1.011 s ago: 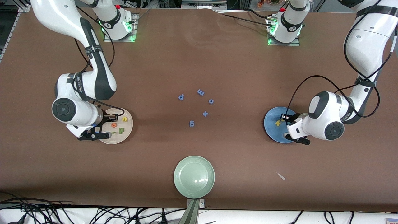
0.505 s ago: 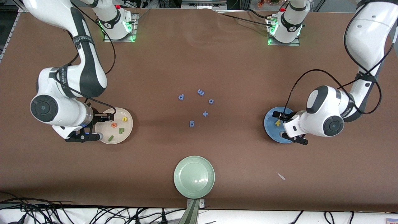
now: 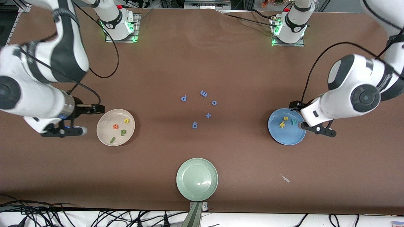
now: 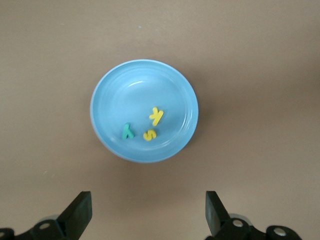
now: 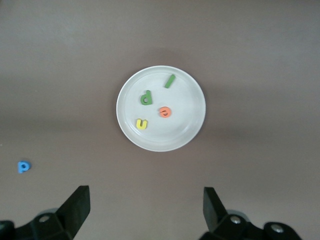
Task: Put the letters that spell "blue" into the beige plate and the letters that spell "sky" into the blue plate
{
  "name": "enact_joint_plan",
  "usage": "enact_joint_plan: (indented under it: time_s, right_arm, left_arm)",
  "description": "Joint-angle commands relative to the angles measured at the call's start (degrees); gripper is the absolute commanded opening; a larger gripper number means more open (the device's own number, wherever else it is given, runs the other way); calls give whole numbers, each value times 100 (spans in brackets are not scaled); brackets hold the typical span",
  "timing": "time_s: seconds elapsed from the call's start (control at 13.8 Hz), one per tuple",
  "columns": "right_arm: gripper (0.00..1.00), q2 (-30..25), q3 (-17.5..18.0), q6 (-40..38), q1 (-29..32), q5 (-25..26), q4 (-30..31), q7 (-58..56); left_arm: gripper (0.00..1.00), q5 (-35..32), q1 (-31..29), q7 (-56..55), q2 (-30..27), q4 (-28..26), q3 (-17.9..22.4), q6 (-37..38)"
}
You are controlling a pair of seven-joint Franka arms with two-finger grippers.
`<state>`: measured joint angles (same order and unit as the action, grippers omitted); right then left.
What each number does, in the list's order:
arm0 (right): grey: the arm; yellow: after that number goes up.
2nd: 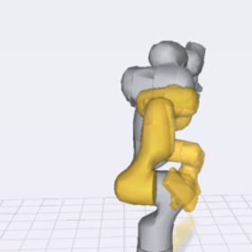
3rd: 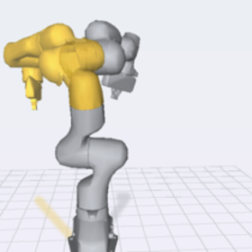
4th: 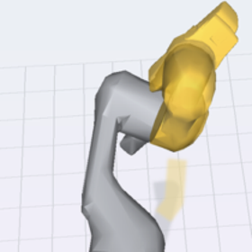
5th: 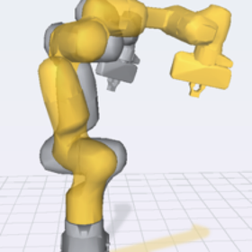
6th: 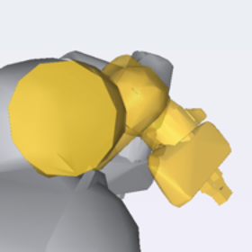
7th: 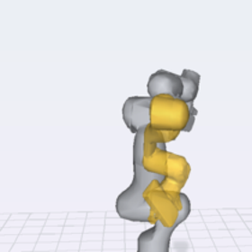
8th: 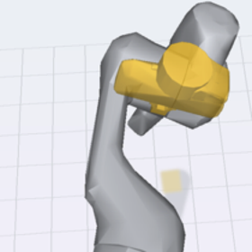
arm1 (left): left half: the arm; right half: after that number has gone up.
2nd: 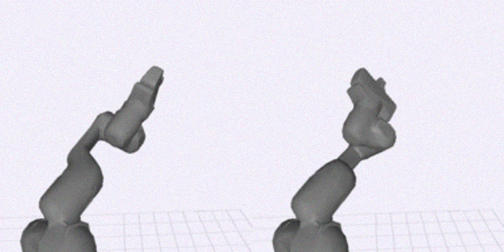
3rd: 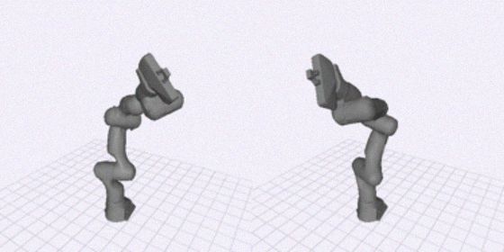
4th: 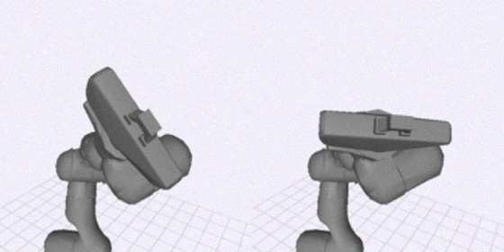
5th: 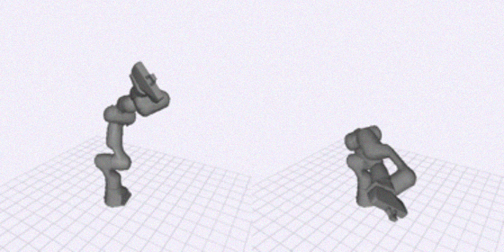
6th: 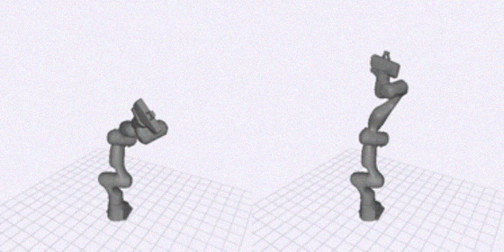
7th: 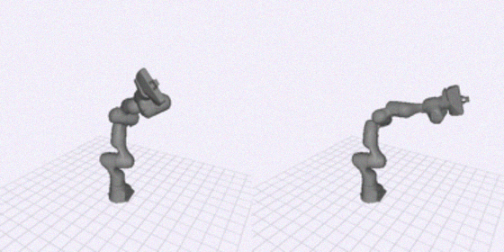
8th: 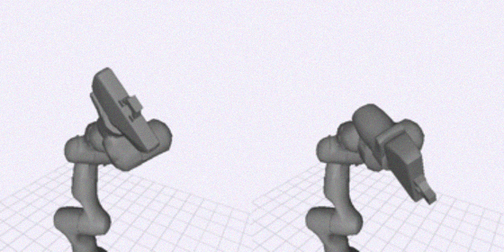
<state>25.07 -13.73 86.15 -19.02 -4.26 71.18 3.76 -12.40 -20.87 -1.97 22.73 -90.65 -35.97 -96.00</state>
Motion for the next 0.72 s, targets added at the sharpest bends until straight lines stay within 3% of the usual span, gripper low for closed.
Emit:
enact_joint_plan:
  time_s: [0.0,0.22,0.51,0.65]
  right_arm:
    - [100,-685,142,-361,354,-84,247,-86]
    - [100,-1442,554,-704,802,-31,721,-42]
    - [100,-2136,731,-608,1005,162,1459,-51]
    - [100,-2453,1072,-626,1259,214,1758,-51]
  left_arm:
    - [100,150,-31,29,-295,283,-76,484]
    - [100,352,152,-23,-882,539,81,583]
    - [100,1361,1188,29,-1427,637,1792,556]
    - [100,1407,1479,38,-1683,479,2233,539]
